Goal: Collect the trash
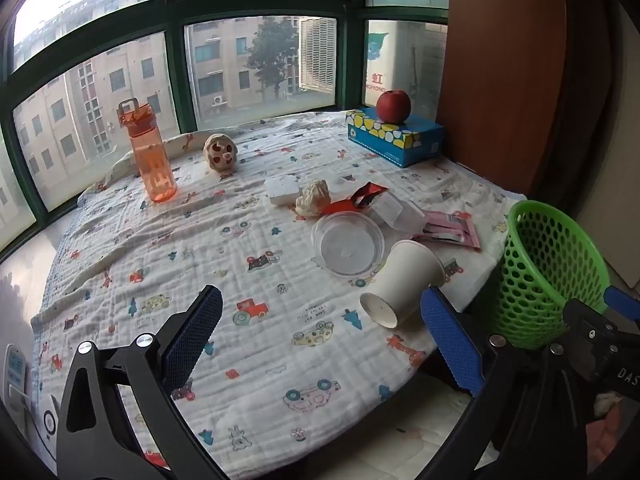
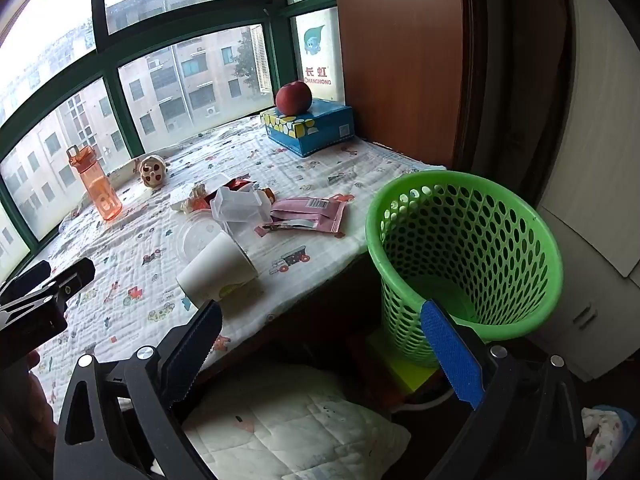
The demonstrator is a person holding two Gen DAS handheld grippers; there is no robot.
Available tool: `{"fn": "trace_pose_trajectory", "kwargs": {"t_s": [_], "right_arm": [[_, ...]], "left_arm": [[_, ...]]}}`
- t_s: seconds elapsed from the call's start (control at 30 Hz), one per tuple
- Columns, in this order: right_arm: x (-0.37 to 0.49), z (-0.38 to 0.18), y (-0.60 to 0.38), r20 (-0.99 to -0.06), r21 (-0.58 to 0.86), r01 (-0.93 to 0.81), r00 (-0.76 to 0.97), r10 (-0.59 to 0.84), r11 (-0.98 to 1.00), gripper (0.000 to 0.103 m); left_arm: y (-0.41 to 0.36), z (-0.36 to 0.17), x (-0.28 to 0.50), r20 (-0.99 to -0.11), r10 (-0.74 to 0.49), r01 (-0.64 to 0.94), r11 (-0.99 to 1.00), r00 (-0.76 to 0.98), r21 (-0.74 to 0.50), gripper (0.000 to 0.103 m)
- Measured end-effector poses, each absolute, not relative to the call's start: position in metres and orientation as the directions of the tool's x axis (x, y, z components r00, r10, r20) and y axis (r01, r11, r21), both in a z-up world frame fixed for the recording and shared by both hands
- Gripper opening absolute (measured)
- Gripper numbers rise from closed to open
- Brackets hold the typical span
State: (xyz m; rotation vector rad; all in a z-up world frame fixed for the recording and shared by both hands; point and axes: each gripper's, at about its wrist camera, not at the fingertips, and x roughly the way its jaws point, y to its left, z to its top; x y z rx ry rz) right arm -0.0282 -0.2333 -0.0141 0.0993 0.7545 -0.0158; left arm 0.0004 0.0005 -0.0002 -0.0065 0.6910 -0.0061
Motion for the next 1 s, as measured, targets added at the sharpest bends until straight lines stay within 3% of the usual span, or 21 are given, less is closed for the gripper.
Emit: {"fn": "trace_pose_trajectory", "kwargs": {"t_s": [1.0], "right_arm": [[-0.0314,-0.0085,-0.2395,-0.674,0.098,0.057,0.738,0.024,0.994,0.096]], "left_arm": [[-0.0036,0.0025,-0.0023,-0.633,-0.021,0.014,1.0,0.774,-0.016,0.098]]}}
